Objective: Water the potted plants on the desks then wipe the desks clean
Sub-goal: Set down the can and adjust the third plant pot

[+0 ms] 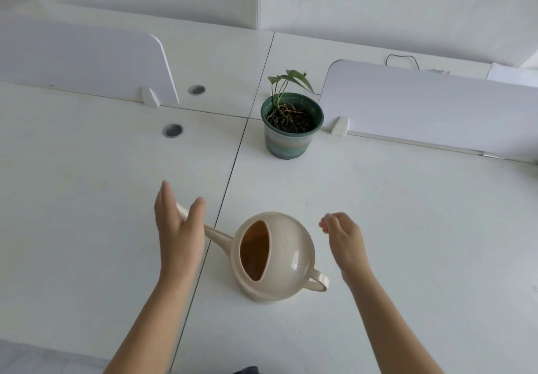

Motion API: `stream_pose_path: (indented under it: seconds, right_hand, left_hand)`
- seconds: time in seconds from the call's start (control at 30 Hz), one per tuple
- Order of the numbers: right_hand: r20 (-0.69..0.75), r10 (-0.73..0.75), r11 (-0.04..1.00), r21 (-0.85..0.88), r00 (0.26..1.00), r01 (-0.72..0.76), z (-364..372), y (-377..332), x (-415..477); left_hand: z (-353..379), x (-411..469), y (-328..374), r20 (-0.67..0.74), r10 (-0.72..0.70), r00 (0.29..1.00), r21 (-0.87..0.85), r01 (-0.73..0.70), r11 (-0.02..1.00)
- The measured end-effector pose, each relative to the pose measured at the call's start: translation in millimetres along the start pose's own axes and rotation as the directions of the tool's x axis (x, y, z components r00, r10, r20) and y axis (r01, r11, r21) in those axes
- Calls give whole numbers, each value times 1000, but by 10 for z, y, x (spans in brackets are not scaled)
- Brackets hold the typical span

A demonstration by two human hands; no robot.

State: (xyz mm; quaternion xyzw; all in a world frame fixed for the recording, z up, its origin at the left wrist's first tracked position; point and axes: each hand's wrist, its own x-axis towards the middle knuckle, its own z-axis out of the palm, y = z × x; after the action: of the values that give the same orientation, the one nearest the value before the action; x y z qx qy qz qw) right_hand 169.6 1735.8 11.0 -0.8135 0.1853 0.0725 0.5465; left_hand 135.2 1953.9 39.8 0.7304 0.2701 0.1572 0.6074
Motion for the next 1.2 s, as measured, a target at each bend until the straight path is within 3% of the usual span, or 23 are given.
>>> stream_pose_path:
  seconds: [0.17, 0.47, 0.7, 0.9, 1.03, 1.2]
  right_hand:
    - [-34, -56, 998, 14, 998, 56, 42, -420, 583]
    - [-66, -40, 999, 10, 997, 41, 238, -909, 1507]
    - [-103, -12, 991, 135, 995, 26, 377, -917, 1876]
    - [-57, -108, 973, 199, 992, 118, 611, -826, 1938]
    - [-51, -45, 947, 315, 998, 59, 654, -826, 1944]
    - [20, -74, 949, 310, 997, 64, 562, -1011, 2095]
  left_hand:
    - [434, 389, 319, 87, 26, 996, -56, -21, 998]
    - [1413, 1366, 374, 328, -73, 942, 78, 50, 996]
    - [1914, 1869, 290, 411, -149, 899, -38, 180, 983]
    - [2069, 2072, 157, 419, -214, 882, -219, 327, 919]
    - [2074, 2031, 102, 445, -196, 874, -280, 344, 896]
    - [2081, 1839, 234, 477, -193, 857, -314, 371, 874]
